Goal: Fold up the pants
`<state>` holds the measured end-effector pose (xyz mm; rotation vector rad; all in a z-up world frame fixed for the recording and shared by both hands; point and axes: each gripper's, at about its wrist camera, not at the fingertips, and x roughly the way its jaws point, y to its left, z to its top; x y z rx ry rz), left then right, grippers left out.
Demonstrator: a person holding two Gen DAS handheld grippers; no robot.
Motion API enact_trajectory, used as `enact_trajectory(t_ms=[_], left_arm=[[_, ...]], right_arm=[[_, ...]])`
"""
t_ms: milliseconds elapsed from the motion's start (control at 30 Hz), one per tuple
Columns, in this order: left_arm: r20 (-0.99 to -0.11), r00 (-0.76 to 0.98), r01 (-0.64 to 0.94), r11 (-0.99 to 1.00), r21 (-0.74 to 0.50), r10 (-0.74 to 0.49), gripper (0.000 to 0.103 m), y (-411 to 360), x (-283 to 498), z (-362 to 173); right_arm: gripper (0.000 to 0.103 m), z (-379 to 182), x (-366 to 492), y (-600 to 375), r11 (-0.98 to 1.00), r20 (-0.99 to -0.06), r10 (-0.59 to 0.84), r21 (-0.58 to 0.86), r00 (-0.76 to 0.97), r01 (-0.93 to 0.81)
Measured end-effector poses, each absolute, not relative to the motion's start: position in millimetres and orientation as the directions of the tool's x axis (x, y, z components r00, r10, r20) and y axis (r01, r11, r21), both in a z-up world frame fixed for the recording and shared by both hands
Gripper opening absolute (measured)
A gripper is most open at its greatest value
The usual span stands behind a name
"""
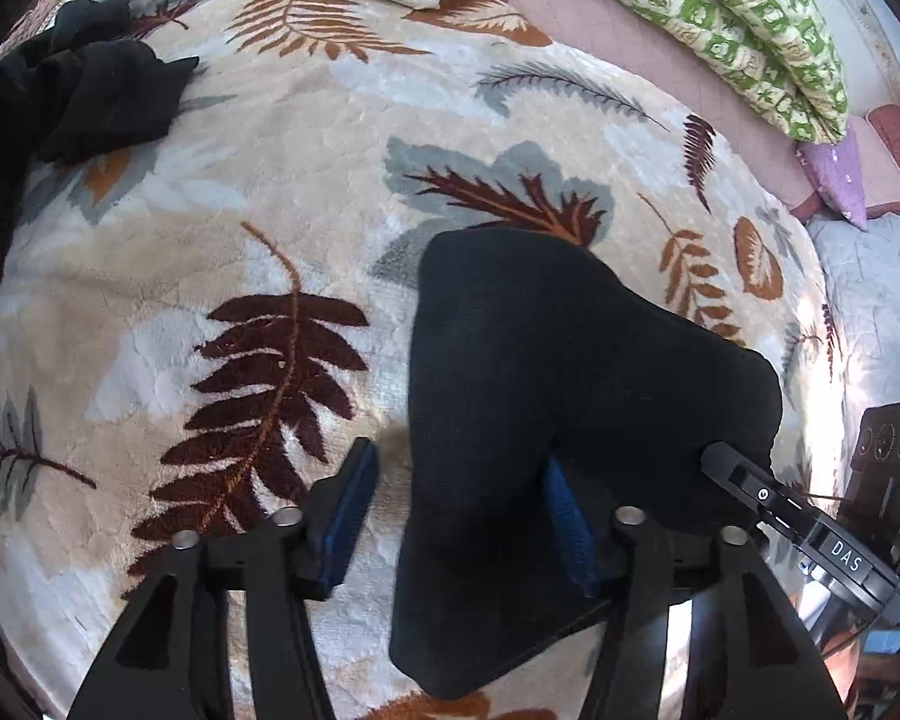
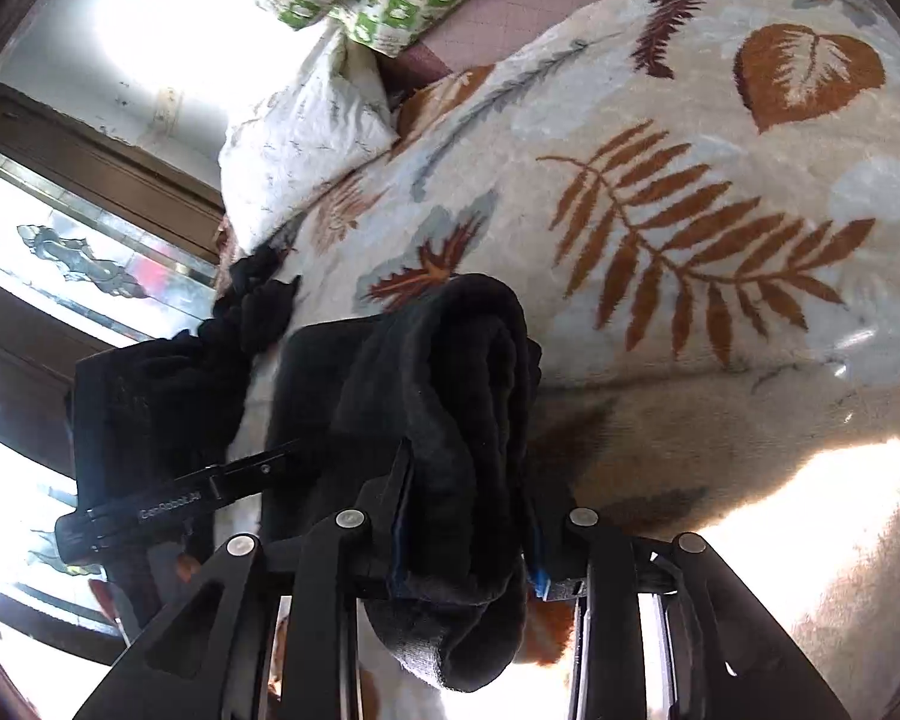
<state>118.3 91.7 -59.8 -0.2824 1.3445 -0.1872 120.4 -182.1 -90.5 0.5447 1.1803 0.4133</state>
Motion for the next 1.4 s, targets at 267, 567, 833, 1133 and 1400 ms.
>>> enact_trajectory(t_ms=[267,567,833,1133,1400], left_arm=[[-0.941,0.262,-0.020,0.973,-0.229,-0.216,0.094,95,107,-47],[-0.914,0.405,-0.048,0.999,-0.003,0.017,0.093,84,51,8],[-0.817,0.533,0.015,0.963,0.270,0.221,0.093,19,-24,23],[-0.836,0.527,-0.049,0.988,0.146,0.150,0.093,14,-55,32],[-0.846,0.524,-0.065,0.995,0.073,0.097,0.093,23,-66,38]], right_arm=[[0.050,-89,113,-207,0.797,-0.741,0.566,0.604,0.362,-0.010],[0.072,-12,74,-218,0.873,-0.752,0.436,0.486,0.495,-0.030],[0.103,10,-3,-188,0.979,-0.789,0.182,0.203,0.587,-0.030],[0.103,14,-46,-181,0.996,-0.785,0.060,0.086,0.616,0.012],[0.103,16,-60,-180,0.992,-0.776,0.095,0.127,0.624,0.008]])
